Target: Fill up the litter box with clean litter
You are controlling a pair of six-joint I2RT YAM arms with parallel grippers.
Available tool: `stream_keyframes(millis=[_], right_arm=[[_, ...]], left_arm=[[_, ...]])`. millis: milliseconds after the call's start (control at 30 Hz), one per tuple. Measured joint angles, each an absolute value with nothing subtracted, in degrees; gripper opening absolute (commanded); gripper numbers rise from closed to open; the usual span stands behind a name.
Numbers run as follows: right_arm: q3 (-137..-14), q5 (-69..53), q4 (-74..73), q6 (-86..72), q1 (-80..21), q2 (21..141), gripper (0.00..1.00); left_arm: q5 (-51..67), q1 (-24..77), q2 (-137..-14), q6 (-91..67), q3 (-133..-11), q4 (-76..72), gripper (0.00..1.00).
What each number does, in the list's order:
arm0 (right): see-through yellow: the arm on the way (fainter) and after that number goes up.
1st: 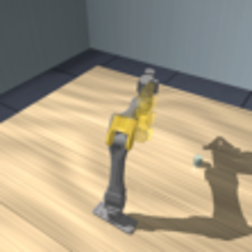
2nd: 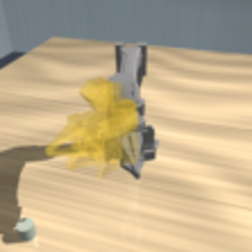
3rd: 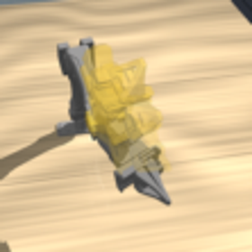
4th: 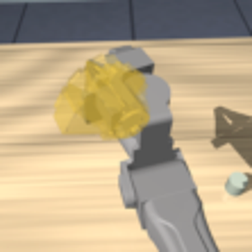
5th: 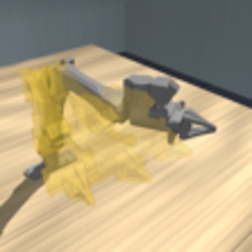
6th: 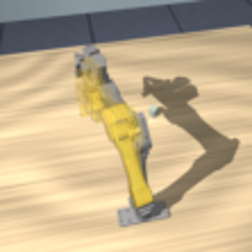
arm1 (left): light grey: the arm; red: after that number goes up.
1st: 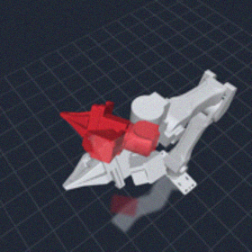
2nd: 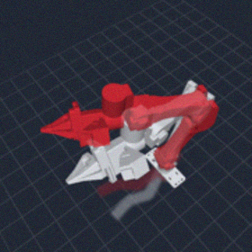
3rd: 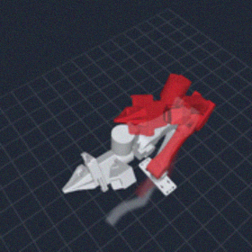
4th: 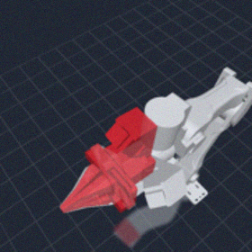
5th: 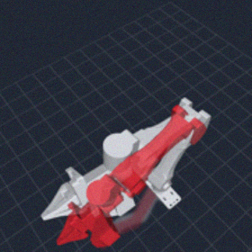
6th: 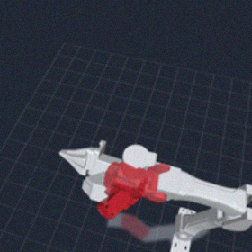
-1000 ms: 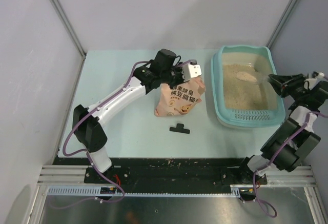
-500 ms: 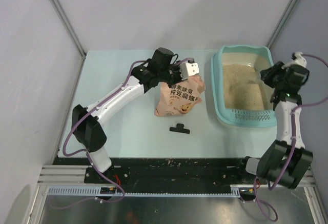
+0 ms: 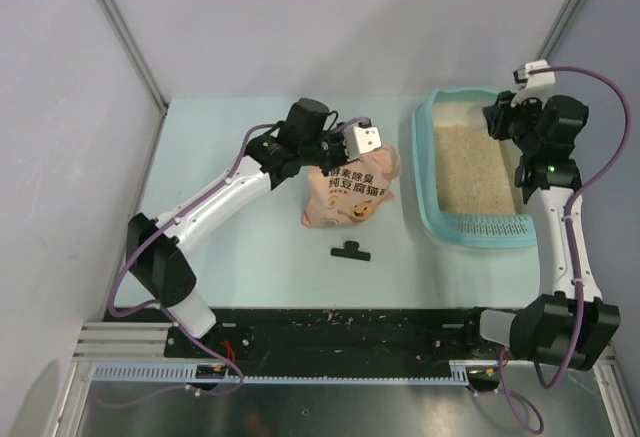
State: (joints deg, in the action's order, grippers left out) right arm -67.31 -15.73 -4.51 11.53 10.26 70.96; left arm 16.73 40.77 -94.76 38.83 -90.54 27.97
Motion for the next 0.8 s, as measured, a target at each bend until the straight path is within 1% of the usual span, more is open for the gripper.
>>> stream_keyframes(millis=[167, 300, 433, 567, 800], right_arm=[[-75.81, -32.80, -12.03, 6.22, 4.60, 70.61, 0.00], [-78.35, -42.13, -16.99, 4.08, 0.05, 71.40, 0.00], [-78.39, -46.50, -22.35, 3.44, -0.73, 73.63, 0.00], [-78.56, -48.21, -26.00, 4.10, -2.22, 76.01, 0.00], [-79.83, -46.41, -28.71, 6.00, -8.40, 82.70, 0.00]], left_arm=[[16.71, 40.69, -93.27, 38.98, -88.90, 27.40, 0.00], [16.69, 40.62, -92.75, 39.05, -88.44, 27.35, 0.00], [16.67, 40.58, -92.68, 39.05, -88.27, 27.14, 0.00], [16.69, 40.53, -92.66, 39.00, -88.27, 27.11, 0.00], [16.71, 40.49, -92.38, 38.44, -88.16, 27.16, 0.00]])
